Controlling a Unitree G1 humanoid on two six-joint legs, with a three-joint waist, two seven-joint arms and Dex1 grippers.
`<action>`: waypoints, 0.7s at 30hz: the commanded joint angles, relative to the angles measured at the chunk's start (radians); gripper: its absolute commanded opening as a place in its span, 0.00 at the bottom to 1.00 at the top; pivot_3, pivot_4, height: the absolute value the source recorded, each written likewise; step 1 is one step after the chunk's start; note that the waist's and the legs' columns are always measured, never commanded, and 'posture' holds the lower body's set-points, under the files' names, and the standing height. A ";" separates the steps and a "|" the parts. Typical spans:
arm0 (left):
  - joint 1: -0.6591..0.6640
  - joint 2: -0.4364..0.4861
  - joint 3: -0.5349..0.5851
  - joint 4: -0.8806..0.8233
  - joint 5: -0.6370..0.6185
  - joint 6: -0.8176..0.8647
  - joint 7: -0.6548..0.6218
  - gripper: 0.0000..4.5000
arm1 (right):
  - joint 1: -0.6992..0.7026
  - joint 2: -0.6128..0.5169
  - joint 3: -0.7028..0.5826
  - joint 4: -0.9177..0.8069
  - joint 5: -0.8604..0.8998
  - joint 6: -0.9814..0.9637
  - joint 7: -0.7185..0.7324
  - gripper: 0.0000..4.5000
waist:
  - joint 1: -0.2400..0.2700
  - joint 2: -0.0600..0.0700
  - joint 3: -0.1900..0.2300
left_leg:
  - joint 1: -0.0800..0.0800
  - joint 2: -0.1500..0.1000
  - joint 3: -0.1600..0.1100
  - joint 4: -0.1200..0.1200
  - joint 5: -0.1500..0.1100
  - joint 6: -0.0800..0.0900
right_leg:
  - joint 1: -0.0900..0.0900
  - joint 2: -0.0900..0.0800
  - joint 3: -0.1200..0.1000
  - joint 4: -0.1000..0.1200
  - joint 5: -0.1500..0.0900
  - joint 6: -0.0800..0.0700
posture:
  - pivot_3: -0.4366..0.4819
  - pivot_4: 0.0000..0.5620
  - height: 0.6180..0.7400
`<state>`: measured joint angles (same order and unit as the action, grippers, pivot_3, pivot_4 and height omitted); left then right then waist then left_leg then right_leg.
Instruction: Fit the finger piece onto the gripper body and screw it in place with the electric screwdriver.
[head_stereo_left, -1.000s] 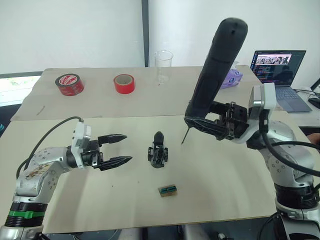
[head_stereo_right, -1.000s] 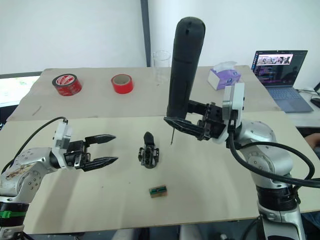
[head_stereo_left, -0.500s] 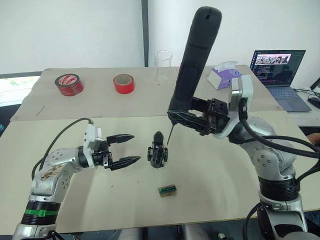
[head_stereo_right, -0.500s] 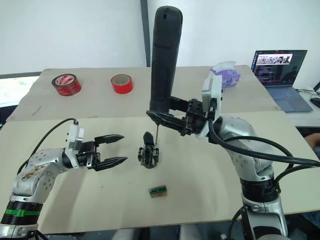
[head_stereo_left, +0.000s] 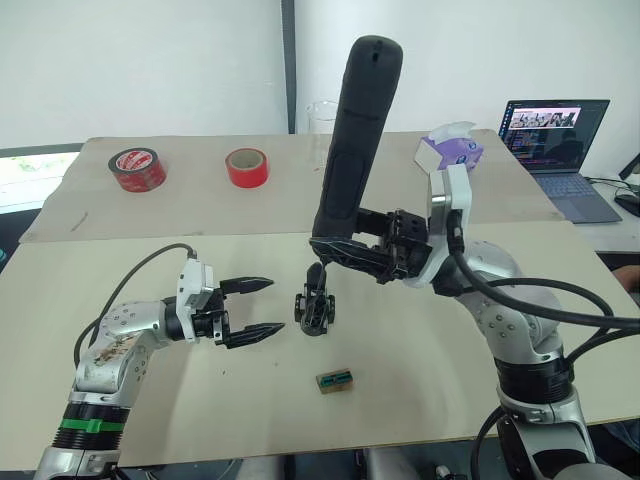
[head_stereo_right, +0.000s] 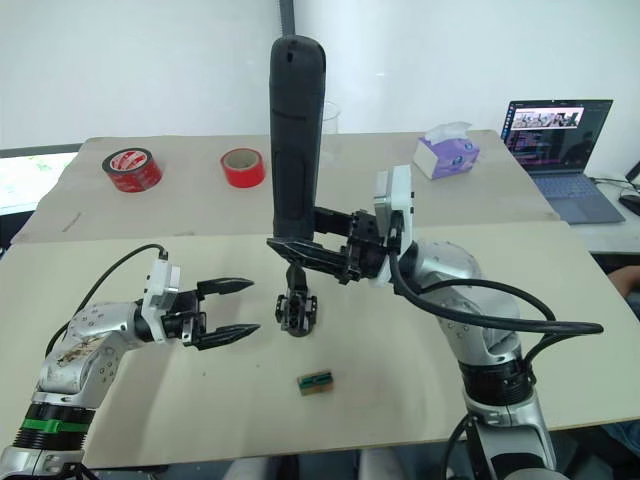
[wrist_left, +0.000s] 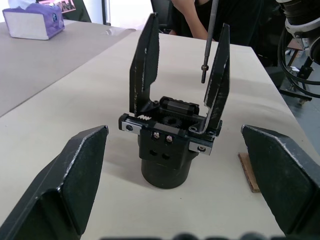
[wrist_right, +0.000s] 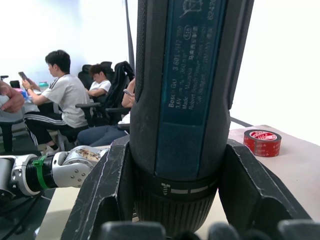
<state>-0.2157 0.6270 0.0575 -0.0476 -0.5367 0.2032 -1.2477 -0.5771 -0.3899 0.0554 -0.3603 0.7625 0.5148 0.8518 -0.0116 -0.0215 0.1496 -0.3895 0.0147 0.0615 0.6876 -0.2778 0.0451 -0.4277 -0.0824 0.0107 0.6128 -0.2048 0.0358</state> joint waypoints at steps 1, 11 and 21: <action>0.010 -0.004 -0.003 -0.011 0.007 -0.027 -0.009 1.00 | -0.024 0.022 -0.008 -0.023 -0.015 -0.053 0.006 0.43 | 0.000 0.000 0.000 | 0.000 0.000 0.000 0.000 0.000 0.000 | 0.000 0.000 0.000 0.000 0.000 0.000 | 0.48 0.27 1.00; 0.020 -0.022 -0.028 -0.008 0.038 -0.056 -0.002 1.00 | -0.035 0.062 0.011 -0.013 -0.057 -0.052 0.001 0.43 | 0.000 0.000 0.000 | 0.000 0.000 0.000 0.000 0.000 0.000 | 0.000 0.000 0.000 0.000 0.000 0.000 | 0.48 0.27 1.00; 0.015 -0.031 -0.047 0.004 0.069 -0.072 0.005 1.00 | -0.033 0.069 0.023 -0.001 -0.083 -0.054 0.016 0.43 | 0.000 0.000 0.000 | 0.000 0.000 0.000 0.000 0.000 0.000 | 0.000 0.000 0.000 0.000 0.000 0.000 | 0.48 0.27 1.00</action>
<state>-0.1903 0.5977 0.0123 -0.0315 -0.4715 0.1483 -1.2456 -0.5774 -0.3303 0.0994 -0.3298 0.6687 0.5012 0.8629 -0.0121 -0.0214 0.1496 -0.3894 0.0146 0.0614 0.6877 -0.2778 0.0451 -0.4279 -0.0825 0.0104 0.6132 -0.2046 0.0358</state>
